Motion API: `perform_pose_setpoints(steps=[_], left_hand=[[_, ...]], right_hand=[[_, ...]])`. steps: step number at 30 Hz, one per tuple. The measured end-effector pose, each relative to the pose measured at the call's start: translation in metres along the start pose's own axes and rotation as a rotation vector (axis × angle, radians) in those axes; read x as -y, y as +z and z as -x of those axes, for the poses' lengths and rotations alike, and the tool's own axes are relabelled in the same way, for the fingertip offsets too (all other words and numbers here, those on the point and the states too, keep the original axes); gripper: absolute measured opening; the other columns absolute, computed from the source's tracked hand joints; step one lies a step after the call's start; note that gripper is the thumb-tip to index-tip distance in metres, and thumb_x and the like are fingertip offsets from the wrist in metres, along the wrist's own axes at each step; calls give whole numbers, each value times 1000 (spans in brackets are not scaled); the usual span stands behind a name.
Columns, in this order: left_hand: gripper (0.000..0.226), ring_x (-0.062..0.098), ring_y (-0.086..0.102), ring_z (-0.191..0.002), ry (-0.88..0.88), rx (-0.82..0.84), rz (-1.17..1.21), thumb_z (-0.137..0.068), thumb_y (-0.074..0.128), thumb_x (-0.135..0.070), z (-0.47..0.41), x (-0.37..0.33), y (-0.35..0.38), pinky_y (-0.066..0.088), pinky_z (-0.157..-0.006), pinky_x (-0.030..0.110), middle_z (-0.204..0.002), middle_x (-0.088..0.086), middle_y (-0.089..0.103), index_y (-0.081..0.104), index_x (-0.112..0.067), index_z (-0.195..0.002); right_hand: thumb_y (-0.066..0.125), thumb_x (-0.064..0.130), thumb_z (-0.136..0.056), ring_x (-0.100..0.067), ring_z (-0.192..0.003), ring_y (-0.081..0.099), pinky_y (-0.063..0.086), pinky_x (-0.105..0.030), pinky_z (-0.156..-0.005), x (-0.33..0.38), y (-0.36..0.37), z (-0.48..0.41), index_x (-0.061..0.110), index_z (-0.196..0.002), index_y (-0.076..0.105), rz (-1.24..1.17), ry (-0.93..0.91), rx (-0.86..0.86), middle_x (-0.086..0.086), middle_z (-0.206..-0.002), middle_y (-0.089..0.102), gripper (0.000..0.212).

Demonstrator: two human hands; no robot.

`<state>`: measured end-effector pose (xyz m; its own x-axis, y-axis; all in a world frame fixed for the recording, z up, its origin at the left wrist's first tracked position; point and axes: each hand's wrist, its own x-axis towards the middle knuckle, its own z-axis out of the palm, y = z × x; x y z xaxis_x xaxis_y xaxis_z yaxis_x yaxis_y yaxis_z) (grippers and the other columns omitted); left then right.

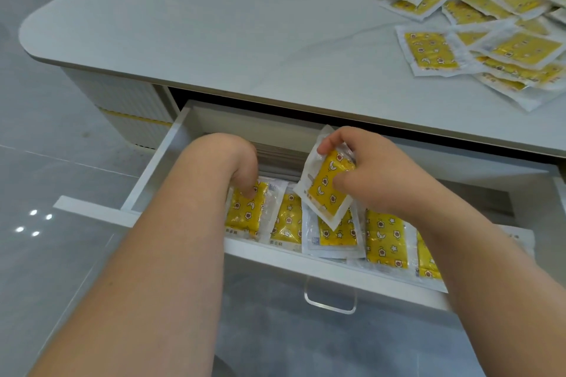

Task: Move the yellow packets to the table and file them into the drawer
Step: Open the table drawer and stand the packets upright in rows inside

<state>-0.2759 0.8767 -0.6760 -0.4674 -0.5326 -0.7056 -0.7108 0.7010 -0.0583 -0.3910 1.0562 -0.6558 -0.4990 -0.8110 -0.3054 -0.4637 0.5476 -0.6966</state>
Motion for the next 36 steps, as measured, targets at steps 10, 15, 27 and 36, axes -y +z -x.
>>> perform_pose_setpoints(steps=[10, 15, 27, 36], left_hand=[[45, 22, 60, -122, 129, -57, -3, -101, 57, -17, 4, -5, -6, 50, -98, 29, -142, 0, 57, 52, -24, -146], [45, 18, 72, -100, 230, 74, 505, -86, 66, 12, 8, -2, -8, 60, -88, 39, -107, -2, 76, 73, -27, -108], [40, 22, 71, -105, 108, 12, 172, -94, 70, -28, 9, -17, -5, 57, -96, 41, -114, 7, 73, 66, -11, -129], [13, 16, 75, -72, 325, -4, 430, -95, 62, -8, 61, -59, -46, 58, -63, 27, -85, 5, 78, 69, -9, -106]], right_hand=[[65, 6, -91, -13, -89, 73, 64, -39, -76, -1, 7, 2, 48, -113, 57, -35, -89, 251, 13, -114, 67, 48], [64, 17, -97, -11, -93, 61, 51, -28, -76, 1, 24, 4, 47, -128, 48, 303, -214, 366, 9, -122, 58, 46], [53, 6, -97, -17, -117, 57, 54, -32, -89, -13, 21, 3, 39, -136, 54, 461, -80, 224, 5, -139, 54, 51], [60, 25, -95, 0, -67, 63, 46, -23, -62, -4, -75, 27, 34, -94, 69, 187, -137, -369, 13, -80, 68, 13]])
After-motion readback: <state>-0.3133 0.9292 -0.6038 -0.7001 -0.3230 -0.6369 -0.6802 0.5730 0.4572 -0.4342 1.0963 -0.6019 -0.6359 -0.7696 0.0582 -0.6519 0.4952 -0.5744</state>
